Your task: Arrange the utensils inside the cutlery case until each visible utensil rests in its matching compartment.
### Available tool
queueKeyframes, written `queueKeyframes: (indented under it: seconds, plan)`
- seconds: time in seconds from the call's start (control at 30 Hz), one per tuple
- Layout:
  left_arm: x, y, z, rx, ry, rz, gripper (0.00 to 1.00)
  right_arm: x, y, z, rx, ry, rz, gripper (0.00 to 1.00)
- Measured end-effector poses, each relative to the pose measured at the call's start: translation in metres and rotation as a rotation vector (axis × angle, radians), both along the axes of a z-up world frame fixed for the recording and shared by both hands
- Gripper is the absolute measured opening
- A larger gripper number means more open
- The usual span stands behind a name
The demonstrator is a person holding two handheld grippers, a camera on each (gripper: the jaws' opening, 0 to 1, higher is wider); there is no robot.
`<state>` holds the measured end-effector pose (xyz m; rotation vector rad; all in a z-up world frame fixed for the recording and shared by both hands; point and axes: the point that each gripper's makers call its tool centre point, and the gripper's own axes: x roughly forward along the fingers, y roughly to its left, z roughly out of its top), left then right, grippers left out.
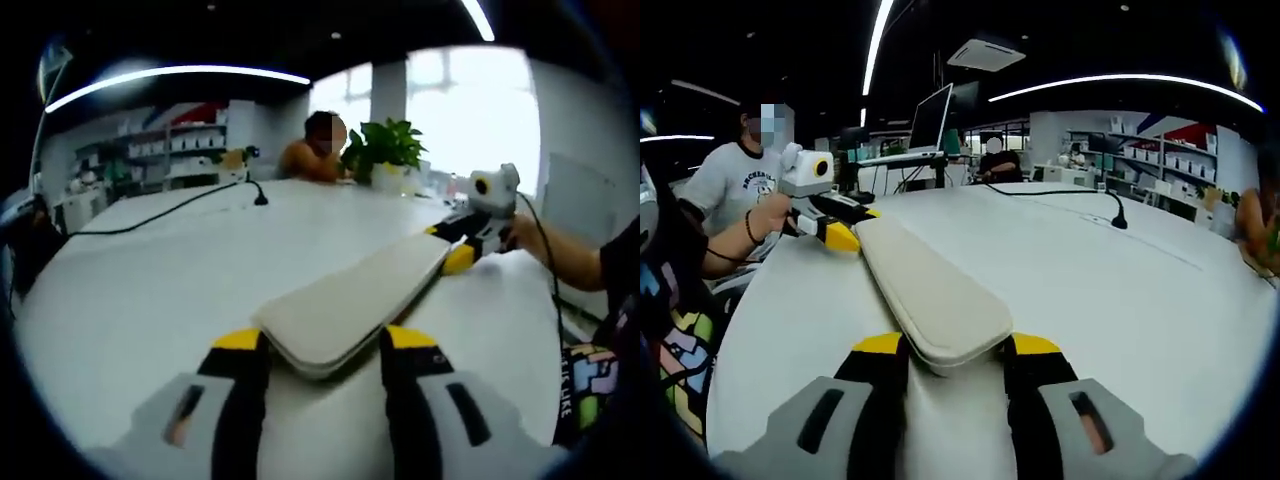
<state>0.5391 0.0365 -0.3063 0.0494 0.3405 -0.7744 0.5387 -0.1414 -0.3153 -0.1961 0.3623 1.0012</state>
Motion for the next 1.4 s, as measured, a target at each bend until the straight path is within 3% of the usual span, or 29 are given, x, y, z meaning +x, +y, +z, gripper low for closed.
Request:
queueKeyframes:
  seconds: [0.47,0.93,1.0,1.4]
  plan:
    - [0.001,-0.016,0.008,-0.047,-0.015,-0.036,0.49,-0.010,-0.015,0.009,0.025,-0.019,-0.058,0.39]
    - [0.002,-0.023,0.002,-0.016,-0.013,-0.052,0.50,-0.012,-0.022,0.003,0.025,-0.028,-0.071,0.39]
    - [0.001,-0.022,-0.001,0.012,-0.019,-0.047,0.49,-0.011,-0.021,0.003,0.036,-0.021,-0.060,0.39]
    - [0.000,-0.018,-0.003,0.006,-0.008,-0.036,0.49,-0.008,-0.017,-0.002,0.068,0.018,-0.057,0.40]
